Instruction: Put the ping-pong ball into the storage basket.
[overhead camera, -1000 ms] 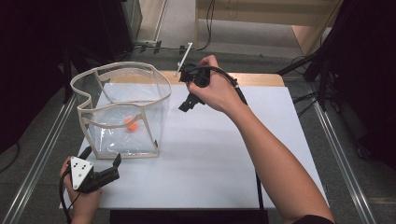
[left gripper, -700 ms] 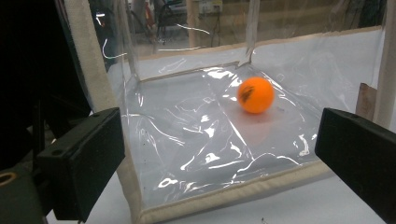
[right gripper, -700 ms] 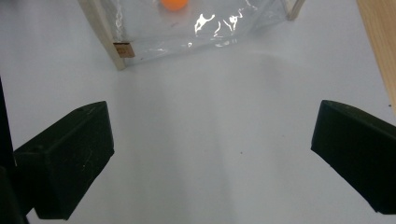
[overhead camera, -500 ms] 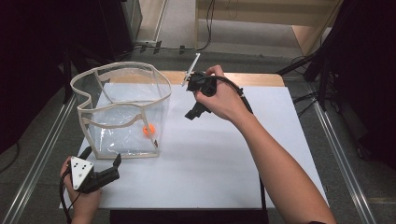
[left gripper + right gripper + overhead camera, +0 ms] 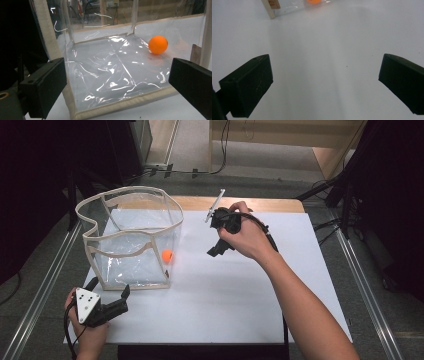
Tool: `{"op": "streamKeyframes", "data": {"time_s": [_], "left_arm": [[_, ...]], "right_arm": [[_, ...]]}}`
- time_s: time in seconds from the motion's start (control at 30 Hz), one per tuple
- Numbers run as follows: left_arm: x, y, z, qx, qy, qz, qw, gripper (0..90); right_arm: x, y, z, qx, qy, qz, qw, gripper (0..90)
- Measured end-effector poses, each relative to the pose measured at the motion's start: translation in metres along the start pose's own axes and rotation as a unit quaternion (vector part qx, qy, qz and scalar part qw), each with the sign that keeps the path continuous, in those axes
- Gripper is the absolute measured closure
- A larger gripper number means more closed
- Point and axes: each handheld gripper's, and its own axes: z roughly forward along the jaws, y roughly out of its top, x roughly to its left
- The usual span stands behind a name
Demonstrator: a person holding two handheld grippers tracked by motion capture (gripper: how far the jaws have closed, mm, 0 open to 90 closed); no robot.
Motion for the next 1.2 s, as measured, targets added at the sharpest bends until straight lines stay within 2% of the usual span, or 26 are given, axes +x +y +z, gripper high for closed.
{"op": "streamKeyframes", "data": {"time_s": [0.4,0.9,1.1,1.13,1.2], "left_arm": [[0.0,0.0,0.0,0.0,-0.001,0.002,1.0,2.1],[0.0,0.0,0.0,0.001,0.0,0.006,1.0,2.1],[-0.001,0.0,0.0,0.001,0.0,0.006,1.0,2.1],[-0.001,0.0,0.0,0.001,0.0,0.006,1.0,2.1],[-0.001,0.0,0.0,0.002,0.0,0.005,1.0,2.1]], "right_arm": [[0.003,-0.025,0.011,0.008,-0.009,0.002,0.9999,0.0],[0.007,-0.059,0.015,-0.005,-0.017,0.011,0.9998,0.0],[0.008,-0.073,0.017,-0.008,-0.02,0.024,0.9995,0.0],[0.007,-0.074,0.017,-0.008,-0.019,0.017,0.9996,0.0],[0.009,-0.079,0.017,-0.009,-0.022,0.025,0.9994,0.0]]}}
